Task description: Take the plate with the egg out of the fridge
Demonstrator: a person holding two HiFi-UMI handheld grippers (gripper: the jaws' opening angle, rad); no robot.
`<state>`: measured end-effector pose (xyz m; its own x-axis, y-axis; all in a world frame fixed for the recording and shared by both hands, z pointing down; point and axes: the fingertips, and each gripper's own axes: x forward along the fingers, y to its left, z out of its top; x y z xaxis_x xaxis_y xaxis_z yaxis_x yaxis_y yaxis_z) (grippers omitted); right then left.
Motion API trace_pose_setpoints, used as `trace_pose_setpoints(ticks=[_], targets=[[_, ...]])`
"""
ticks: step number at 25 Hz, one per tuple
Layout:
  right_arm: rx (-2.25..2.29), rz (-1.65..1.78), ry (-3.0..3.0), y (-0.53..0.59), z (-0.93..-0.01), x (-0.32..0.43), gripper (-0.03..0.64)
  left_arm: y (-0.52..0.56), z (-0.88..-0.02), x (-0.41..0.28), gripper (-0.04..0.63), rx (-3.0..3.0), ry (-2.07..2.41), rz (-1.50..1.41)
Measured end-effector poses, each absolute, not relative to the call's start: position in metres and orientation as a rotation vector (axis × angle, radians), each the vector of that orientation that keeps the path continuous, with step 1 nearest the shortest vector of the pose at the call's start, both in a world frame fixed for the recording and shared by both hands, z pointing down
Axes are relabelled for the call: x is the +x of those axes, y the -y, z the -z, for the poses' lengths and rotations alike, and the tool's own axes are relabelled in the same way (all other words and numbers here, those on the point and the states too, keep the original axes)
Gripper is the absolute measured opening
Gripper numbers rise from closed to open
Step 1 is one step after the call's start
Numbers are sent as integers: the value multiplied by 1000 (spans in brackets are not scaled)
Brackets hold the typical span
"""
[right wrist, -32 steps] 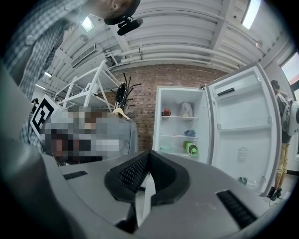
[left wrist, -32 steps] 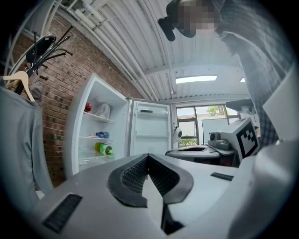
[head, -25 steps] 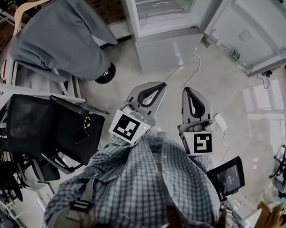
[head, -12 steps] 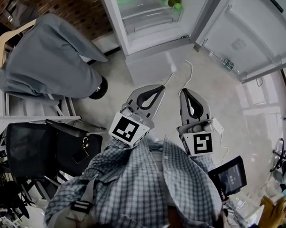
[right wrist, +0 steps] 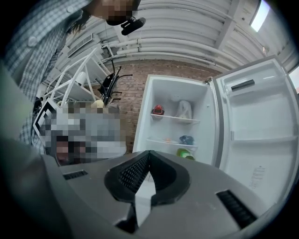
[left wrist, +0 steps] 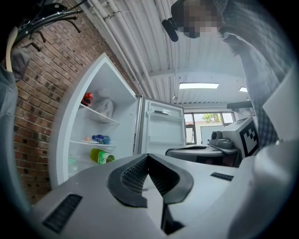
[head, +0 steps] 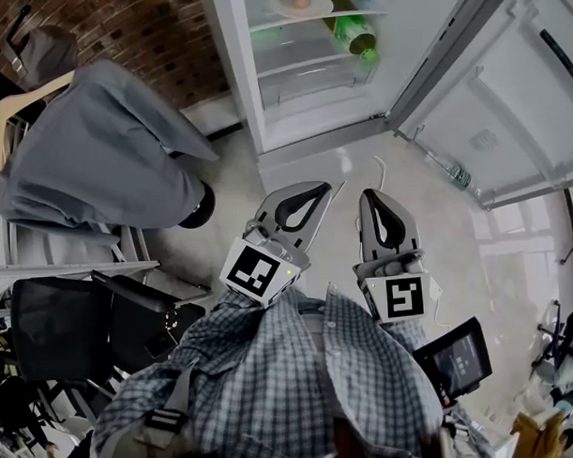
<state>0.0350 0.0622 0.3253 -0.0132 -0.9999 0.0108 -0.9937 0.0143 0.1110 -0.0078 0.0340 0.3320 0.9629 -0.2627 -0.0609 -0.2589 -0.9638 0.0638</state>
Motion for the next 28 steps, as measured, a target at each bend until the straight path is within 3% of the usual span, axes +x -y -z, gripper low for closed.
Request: trace_pose_setpoints(ticks=[28], targets=[[2042, 91, 2273, 57, -331, 74, 6, 79, -345, 23, 8, 3005, 577, 89]])
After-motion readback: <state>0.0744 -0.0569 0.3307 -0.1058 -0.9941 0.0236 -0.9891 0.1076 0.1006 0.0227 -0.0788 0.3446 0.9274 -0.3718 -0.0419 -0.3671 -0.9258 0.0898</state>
